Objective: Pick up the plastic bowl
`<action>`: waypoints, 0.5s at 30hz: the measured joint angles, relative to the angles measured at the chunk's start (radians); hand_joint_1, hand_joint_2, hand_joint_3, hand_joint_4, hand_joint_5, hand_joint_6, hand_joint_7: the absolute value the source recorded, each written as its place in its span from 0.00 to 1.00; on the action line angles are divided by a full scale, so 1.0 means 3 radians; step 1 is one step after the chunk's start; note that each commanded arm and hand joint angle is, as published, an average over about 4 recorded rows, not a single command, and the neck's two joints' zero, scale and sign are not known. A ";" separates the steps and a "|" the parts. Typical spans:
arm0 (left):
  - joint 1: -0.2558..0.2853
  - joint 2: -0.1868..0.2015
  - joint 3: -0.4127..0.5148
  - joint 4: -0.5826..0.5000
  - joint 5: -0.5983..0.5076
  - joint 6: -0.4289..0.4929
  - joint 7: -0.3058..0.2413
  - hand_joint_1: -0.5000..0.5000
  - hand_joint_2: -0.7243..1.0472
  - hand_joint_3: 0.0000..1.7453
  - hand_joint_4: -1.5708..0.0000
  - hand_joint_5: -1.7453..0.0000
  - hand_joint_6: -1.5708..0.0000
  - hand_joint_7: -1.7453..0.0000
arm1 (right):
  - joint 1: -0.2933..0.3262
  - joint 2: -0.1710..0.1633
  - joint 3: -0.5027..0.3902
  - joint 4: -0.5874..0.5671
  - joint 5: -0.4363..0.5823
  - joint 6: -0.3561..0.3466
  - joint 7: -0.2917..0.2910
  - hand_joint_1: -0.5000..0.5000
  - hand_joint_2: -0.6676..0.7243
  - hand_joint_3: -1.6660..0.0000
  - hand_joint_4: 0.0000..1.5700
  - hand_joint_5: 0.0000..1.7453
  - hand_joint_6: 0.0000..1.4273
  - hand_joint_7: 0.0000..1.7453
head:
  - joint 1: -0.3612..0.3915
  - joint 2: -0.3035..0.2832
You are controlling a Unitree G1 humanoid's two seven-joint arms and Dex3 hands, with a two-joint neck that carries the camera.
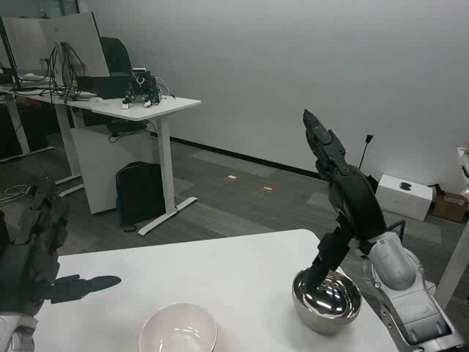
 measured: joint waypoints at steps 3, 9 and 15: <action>0.0023 -0.0024 -0.0164 0.0003 0.0002 -0.0318 0.0385 0.00 0.65 0.01 1.00 1.00 1.00 1.00 | -0.0168 0.0006 0.0319 0.0386 0.0094 -0.0299 -0.0074 0.02 0.95 1.00 0.00 0.00 0.00 0.00 | 0.0469 -0.0253; 0.0040 -0.0153 -0.0479 -0.0057 0.0009 -0.0991 0.1014 0.00 0.65 0.00 1.00 1.00 1.00 1.00 | -0.0377 0.0093 0.0986 0.1083 0.0243 -0.0743 -0.0156 0.04 0.95 1.00 0.00 0.00 0.00 0.00 | 0.0474 -0.0250; 0.0048 -0.0147 -0.0478 -0.0057 0.0004 -0.0992 0.1039 0.00 0.65 0.00 1.00 1.00 1.00 1.00 | -0.0398 0.0087 0.0986 0.1087 0.0270 -0.0771 -0.0165 0.04 0.95 1.00 0.00 0.00 0.00 0.00 | 0.0459 -0.0260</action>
